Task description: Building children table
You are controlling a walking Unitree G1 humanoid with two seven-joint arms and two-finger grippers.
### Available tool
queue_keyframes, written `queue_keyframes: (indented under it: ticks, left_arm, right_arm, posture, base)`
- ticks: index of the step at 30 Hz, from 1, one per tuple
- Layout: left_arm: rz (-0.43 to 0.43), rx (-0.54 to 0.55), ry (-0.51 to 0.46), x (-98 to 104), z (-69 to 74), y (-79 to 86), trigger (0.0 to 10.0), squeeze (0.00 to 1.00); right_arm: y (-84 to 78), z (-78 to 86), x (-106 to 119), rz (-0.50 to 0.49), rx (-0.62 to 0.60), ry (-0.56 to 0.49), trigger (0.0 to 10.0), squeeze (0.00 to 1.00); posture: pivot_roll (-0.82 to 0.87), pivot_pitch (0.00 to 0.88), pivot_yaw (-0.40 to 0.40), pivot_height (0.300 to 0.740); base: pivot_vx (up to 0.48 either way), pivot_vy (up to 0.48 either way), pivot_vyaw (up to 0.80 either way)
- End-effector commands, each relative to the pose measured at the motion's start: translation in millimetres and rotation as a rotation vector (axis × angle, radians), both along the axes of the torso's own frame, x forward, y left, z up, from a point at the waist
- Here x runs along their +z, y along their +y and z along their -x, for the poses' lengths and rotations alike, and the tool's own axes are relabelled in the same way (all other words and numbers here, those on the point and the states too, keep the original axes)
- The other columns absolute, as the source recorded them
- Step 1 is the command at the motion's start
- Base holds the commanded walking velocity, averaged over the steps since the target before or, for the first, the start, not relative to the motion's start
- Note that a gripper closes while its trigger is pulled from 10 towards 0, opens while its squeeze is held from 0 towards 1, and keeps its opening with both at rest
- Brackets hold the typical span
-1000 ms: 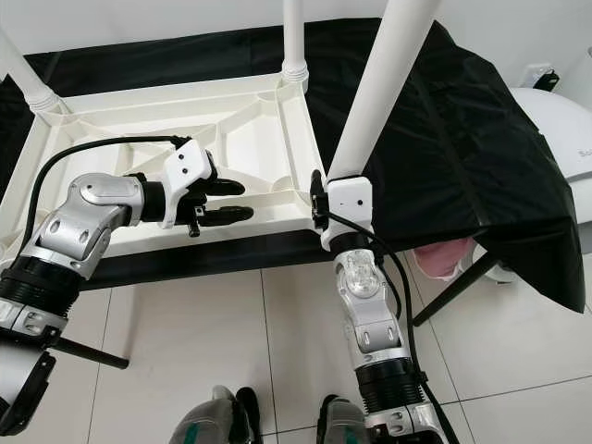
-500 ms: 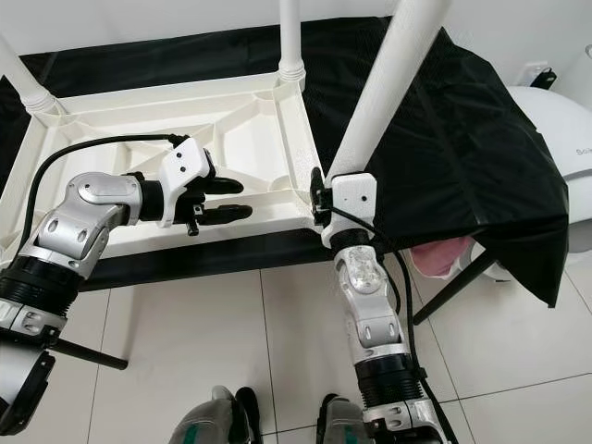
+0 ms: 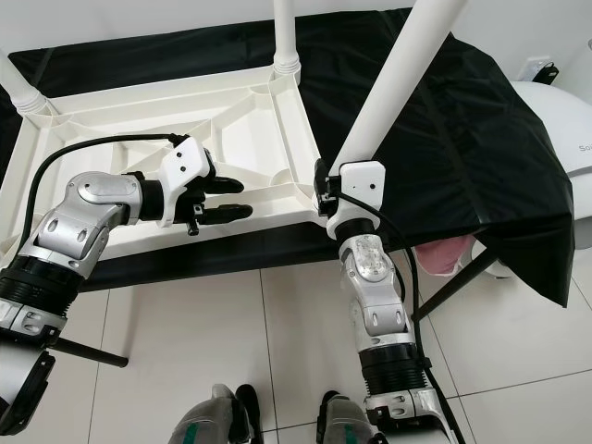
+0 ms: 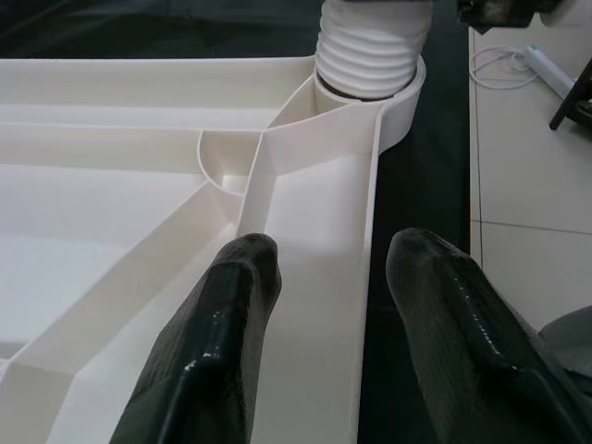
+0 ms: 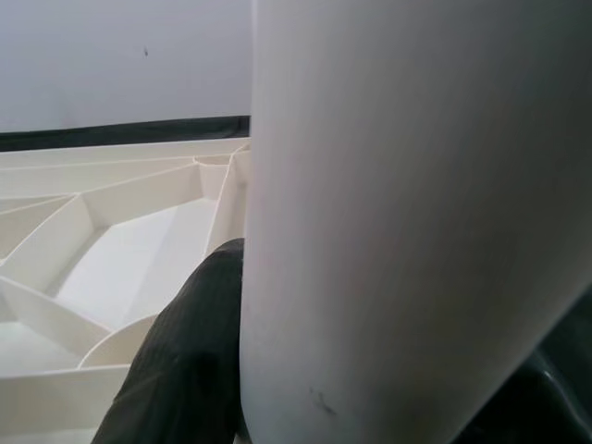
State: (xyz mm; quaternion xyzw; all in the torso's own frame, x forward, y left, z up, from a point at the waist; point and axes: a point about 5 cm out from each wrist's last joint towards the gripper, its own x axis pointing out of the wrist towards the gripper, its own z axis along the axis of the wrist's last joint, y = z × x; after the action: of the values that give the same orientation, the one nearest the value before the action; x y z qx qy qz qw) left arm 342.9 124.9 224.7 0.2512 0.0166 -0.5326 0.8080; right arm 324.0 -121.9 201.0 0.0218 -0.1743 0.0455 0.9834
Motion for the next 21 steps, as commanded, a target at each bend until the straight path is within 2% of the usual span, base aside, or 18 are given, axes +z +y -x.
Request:
queue_keyframes:
  ticks: [1, 11, 16, 21]
  left_arm:
    - [0.006, -0.002, 0.008, 3, 0.0, 3.4, 10.0, 0.0]
    - [0.049, 0.009, 0.007, 8, -2.4, 3.0, 10.0, 0.0]
    - [0.07, 0.016, -0.001, 11, -3.4, 2.1, 10.0, 0.0]
    - [0.167, 0.041, -0.026, 30, -6.9, -0.2, 10.0, 0.0]
  right_arm:
    - [-6.4, -2.4, 10, -0.017, -0.014, -0.022, 10.0, 0.0]
    - [-17.2, -8.3, 34, -0.036, -0.023, -0.086, 10.0, 0.0]
    - [-19.1, -9.9, 32, -0.021, -0.02, -0.076, 10.0, 0.0]
    - [-24.1, -12.5, 24, 0.008, -0.032, -0.05, 10.0, 0.0]
  posture:
    - [-0.13, 0.182, 0.081, 0.74]
    - [-0.13, 0.17, 0.071, 0.74]
    - [-0.13, 0.168, 0.069, 0.74]
    - [-0.13, 0.16, 0.067, 0.74]
  base:
    - [0.0, 0.0, 0.0]
    - [0.0, 0.0, 0.0]
    - [0.0, 0.0, 0.0]
    - [0.0, 0.0, 0.0]
